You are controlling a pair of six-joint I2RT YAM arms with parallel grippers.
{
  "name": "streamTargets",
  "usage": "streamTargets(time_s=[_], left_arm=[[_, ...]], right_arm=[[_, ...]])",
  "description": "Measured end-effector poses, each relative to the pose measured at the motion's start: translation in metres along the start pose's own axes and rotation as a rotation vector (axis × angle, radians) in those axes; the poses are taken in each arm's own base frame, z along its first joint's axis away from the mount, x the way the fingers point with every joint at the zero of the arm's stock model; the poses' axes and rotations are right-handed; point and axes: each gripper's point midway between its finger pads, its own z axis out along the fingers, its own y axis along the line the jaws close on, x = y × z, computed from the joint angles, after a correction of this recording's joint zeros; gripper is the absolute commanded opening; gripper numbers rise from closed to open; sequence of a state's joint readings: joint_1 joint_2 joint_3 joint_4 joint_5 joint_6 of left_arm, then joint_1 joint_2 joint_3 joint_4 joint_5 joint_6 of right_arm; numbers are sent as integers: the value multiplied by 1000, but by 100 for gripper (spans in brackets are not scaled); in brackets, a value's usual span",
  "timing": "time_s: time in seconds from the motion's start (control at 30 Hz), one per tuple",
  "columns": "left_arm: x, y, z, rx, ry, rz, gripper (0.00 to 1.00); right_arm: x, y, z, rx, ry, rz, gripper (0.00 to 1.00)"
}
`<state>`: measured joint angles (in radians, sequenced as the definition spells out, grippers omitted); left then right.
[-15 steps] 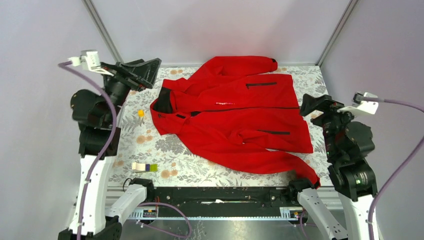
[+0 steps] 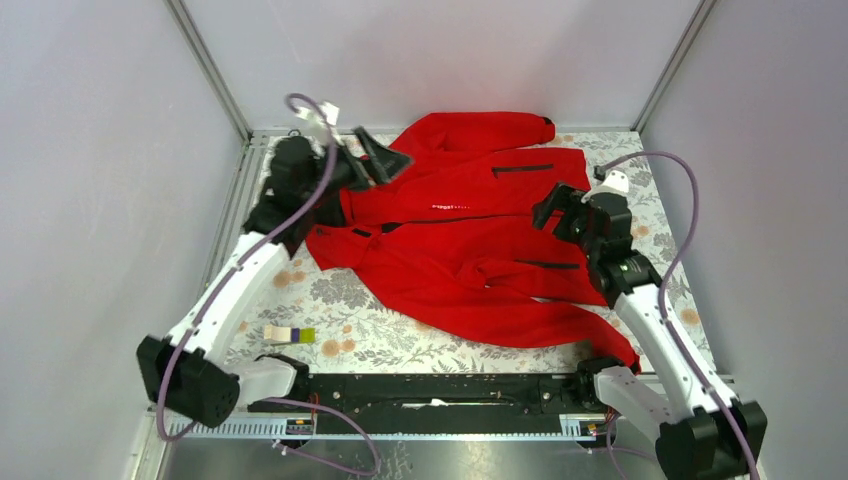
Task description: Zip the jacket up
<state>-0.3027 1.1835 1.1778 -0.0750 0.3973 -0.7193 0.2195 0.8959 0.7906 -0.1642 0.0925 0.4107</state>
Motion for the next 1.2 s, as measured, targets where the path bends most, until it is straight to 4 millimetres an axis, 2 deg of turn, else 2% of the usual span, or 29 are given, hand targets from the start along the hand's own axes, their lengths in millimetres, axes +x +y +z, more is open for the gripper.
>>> streamTargets(time_s=[0.13,0.27,0.37,0.47,0.53,0.63,0.83,0.93,1.07,1.2], left_arm=[[79,-16,35,43,206,-2,99],[154,-24,60,60,384,23,99],[191,-19,78,39,464,45,99],[213,-13,93,18,503,68,99],[222,-11,100,10,516,82,99],[226,-12,111,9,511,110,99],[216,-17,139,17,462,169,99],[205,-26,166,35,421,195,99],[197,-36,202,70,371,201,99],[206,-36,237,102,359,181,98]], right_arm=[[24,-6,32,29,85,-1,99],[44,-24,65,100,170,24,99],[43,-50,83,176,176,121,99],[37,-85,95,288,142,233,99],[32,-101,102,351,113,303,99],[18,-125,116,430,55,424,99],[3,-165,139,569,-43,585,98],[-3,-175,154,590,-75,615,99],[3,-184,167,594,-73,608,99],[18,-196,175,595,-25,600,99]])
